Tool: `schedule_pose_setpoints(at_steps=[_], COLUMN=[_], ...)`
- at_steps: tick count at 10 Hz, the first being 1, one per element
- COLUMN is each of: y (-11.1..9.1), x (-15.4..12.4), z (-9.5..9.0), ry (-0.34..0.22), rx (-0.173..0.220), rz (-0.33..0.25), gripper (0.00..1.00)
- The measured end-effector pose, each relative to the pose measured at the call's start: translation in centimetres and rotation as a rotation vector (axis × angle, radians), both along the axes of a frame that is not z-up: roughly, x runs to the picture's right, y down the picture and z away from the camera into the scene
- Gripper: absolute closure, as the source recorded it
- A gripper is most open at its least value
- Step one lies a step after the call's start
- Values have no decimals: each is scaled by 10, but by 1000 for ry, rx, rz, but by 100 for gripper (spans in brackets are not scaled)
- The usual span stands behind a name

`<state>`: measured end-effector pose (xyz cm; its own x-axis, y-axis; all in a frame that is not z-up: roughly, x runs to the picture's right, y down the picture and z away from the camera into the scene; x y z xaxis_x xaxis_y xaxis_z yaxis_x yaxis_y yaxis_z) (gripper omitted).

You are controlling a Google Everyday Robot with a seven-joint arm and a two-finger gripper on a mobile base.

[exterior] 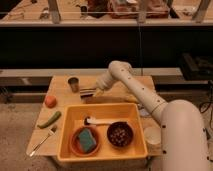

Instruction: Place eraser in metal cup

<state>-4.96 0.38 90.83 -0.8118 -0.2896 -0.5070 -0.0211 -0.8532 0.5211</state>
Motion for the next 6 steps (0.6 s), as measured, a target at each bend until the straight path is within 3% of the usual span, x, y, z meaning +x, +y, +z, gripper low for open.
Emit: schedule_pose_setpoints(at_steps=[2,6], y=[-24,-69], x=[16,15], z=[-8,-26], ry=[21,15], rx=[-1,11], rz=[84,207], gripper=[100,100])
